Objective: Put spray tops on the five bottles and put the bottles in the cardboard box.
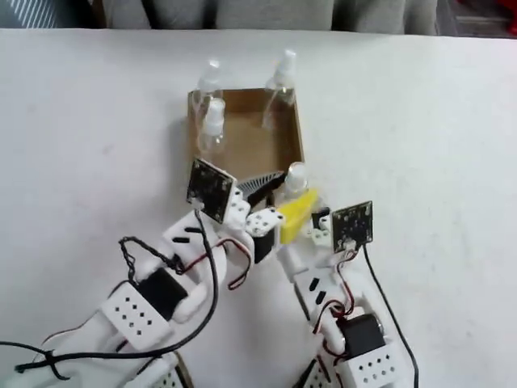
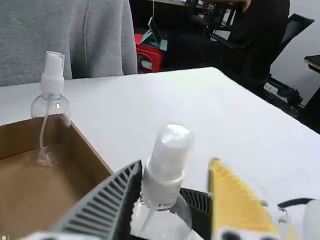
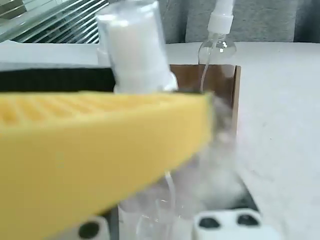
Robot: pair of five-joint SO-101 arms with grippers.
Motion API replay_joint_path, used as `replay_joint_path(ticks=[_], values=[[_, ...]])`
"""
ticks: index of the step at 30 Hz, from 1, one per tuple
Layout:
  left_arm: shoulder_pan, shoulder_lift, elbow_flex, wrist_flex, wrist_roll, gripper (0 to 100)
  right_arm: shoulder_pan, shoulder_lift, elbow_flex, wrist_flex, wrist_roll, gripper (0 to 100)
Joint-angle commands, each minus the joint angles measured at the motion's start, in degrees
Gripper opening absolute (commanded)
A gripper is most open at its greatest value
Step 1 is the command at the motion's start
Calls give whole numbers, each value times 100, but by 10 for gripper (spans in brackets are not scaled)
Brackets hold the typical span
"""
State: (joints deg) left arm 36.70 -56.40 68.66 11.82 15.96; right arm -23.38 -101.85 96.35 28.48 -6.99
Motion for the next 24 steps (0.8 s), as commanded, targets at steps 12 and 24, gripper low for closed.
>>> replay_joint_path(ticks=[12, 24], values=[[22, 40, -18, -97, -211, 208, 57, -40, 53, -4, 9, 16], [365, 4, 141, 246, -791, 204, 57, -40, 53, -4, 185, 16]])
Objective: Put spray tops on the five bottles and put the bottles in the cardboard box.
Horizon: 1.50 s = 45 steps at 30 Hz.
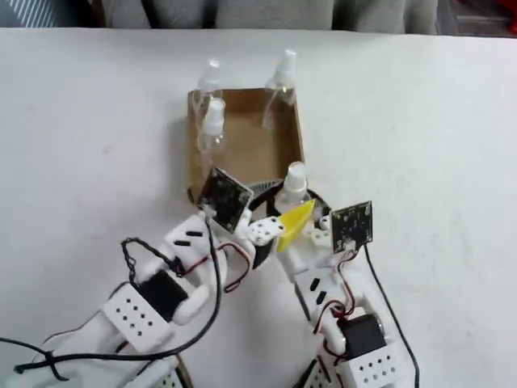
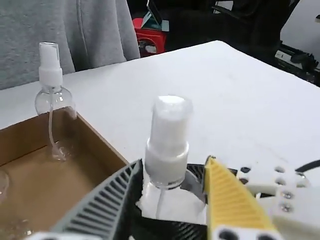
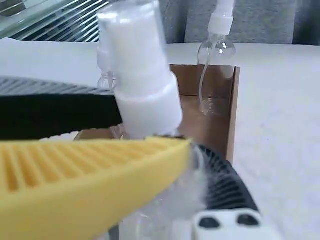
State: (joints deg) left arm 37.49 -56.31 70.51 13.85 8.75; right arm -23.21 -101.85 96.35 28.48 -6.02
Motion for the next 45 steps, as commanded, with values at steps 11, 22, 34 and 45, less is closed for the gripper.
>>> replay_joint_path(ticks=[11, 22, 34, 45], values=[[752, -13, -18, 633, -448, 204, 40, -40, 53, 4, 105, 16], [505, -163, -141, 633, -448, 207, 40, -40, 53, 4, 105, 16], [769, -2888, -176, 2180, -431, 203, 48, -40, 53, 4, 105, 16], [567, -3477, 378, 3033, -431, 13, 593, -48, -290, -655, 114, 16]])
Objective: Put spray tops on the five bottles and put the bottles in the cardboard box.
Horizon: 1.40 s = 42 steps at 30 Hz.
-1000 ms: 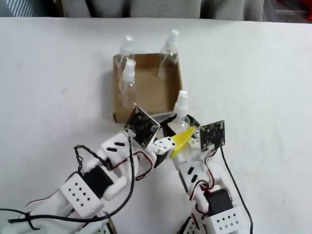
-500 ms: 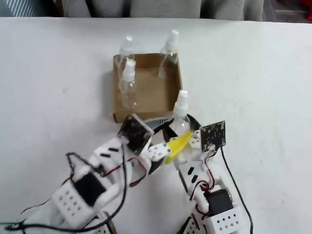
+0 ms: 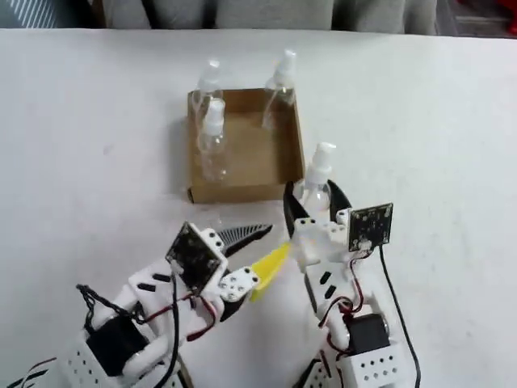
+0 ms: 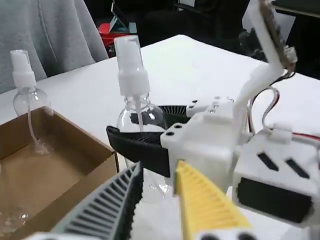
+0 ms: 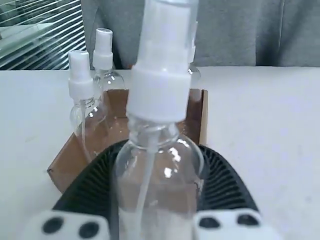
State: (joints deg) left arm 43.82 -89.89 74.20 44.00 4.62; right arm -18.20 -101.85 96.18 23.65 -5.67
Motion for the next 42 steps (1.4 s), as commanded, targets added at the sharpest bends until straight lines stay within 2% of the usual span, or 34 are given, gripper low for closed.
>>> replay_joint_path(ticks=[1, 6, 11, 17, 27, 32, 38, 42], values=[[-40, -119, 53, 18, -9, 37, 92, -48, -387, -171, 97, 16], [-31, -127, 176, 9, 492, 20, 48, -31, -853, -215, 492, 16], [-22, -127, 185, 35, 501, 21, 57, 4, -1266, -215, 519, 16], [699, -127, 440, 0, 484, 21, -119, 4, -1495, -365, 475, 16], [760, -127, 1468, -1978, 501, 21, -699, 4, -1697, -409, -70, 16], [796, -127, 1468, -2101, 501, 20, -725, -31, -1486, -295, -624, 16], [760, -127, 1495, -2136, 466, 20, -1191, -40, -1327, -119, -686, 16], [409, -92, 1767, -2831, 466, 20, -1253, -48, -1345, 48, -695, 16]])
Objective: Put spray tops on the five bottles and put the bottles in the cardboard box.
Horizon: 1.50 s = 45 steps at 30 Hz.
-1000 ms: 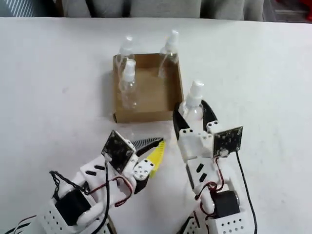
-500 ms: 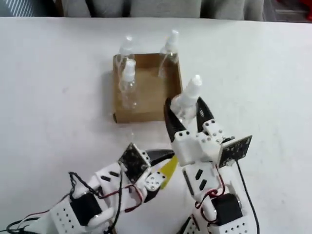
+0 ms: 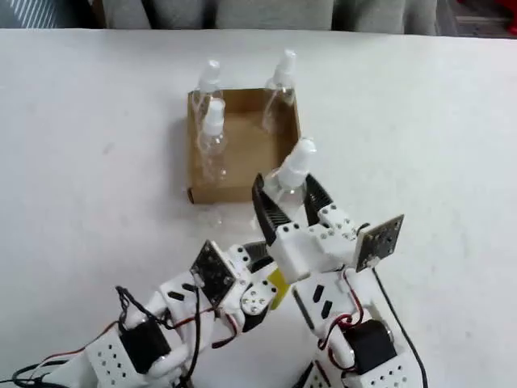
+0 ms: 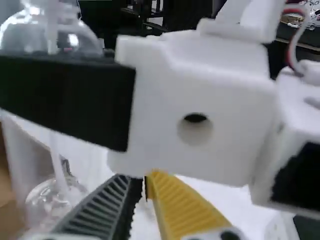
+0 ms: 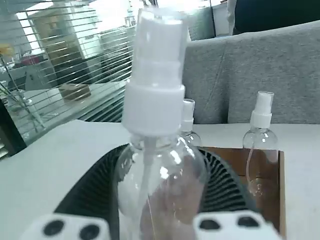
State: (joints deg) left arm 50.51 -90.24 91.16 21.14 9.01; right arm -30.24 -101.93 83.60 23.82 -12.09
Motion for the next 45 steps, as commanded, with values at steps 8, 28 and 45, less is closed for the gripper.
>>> replay_joint_path(ticks=[8, 28, 45], values=[[-637, -48, 352, -1002, 26, 20, -4, -40, -97, 57, -53, 16], [-910, -40, 325, -826, -141, 20, -13, -127, -369, 497, -53, 16], [-927, 1868, -475, -1160, -132, 20, 303, -127, -369, 488, -18, 15]])
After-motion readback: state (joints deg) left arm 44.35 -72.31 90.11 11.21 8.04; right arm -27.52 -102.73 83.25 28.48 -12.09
